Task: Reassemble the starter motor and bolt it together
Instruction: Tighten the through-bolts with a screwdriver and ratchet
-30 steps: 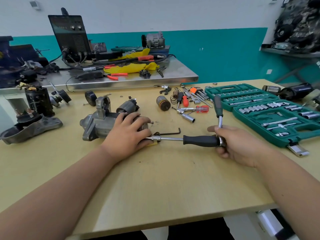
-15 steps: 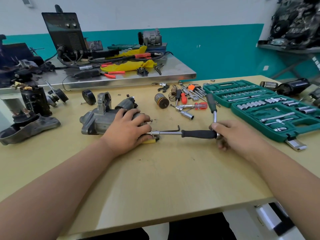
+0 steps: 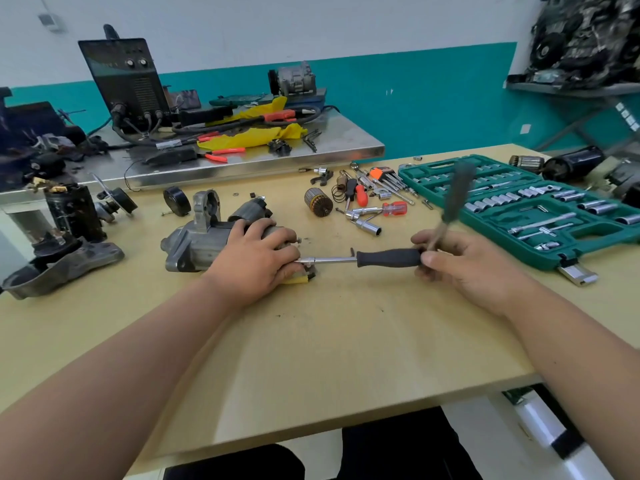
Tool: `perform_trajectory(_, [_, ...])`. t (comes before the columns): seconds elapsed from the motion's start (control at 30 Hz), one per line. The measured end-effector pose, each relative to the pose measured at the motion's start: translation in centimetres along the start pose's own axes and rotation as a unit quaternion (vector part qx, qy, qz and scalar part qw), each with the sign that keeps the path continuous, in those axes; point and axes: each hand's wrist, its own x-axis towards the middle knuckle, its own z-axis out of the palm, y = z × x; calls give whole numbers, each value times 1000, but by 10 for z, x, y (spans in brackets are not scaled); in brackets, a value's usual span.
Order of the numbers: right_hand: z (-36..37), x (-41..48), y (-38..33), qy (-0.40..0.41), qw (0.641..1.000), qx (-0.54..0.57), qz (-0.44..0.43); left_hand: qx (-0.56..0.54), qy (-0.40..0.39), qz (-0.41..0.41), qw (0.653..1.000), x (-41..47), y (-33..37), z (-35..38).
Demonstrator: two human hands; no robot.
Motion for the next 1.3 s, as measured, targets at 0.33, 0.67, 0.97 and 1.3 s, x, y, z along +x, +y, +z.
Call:
perform_trajectory(0.33, [7,-3,-4,-3,999,-32,30,25,-25,9,999,-2,-1,-1])
perform_trajectory(0.67, [16,-1,-10,16,983,-155,99,27,-56,-6,998,-1,1,-3])
perform_trajectory(0.97, [17,-6,-9,42,995,-61,67,-1,-102,-50,994,1,-1,-1])
perform_trajectory(1.3, [8,-4,-1,-19,998,-54,5,25,80,10,996,0,4,10])
